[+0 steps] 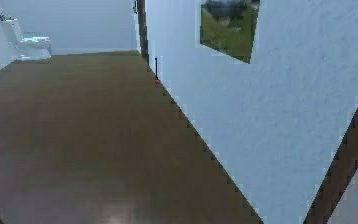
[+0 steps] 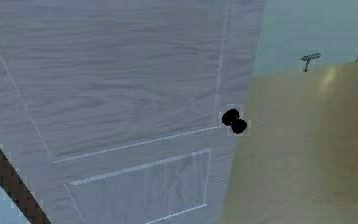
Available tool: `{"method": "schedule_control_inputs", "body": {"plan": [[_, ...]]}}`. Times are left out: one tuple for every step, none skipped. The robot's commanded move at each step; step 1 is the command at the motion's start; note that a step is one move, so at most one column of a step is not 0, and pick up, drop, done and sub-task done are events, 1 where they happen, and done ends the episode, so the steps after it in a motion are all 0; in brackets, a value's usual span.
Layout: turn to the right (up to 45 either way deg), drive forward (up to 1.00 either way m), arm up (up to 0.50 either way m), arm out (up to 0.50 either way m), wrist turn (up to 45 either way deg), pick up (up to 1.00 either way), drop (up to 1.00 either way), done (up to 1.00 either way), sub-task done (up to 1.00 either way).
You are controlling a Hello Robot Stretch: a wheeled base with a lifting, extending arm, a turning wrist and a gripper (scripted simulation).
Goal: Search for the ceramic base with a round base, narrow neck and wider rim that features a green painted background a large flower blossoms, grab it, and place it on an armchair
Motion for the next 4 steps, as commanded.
{"method": "schedule_control_inputs", "body": {"plan": [[-12.0,0.0,0.0,0.0,0.0,0.0,0.0,0.0,0.0],[0.0,1.0,0.0,0.0,0.0,0.0,0.0,0.0,0.0],[0.0,1.0,0.0,0.0,0.0,0.0,0.0,0.0,0.0],[0.0,1.0,0.0,0.0,0.0,0.0,0.0,0.0,0.0]]}}
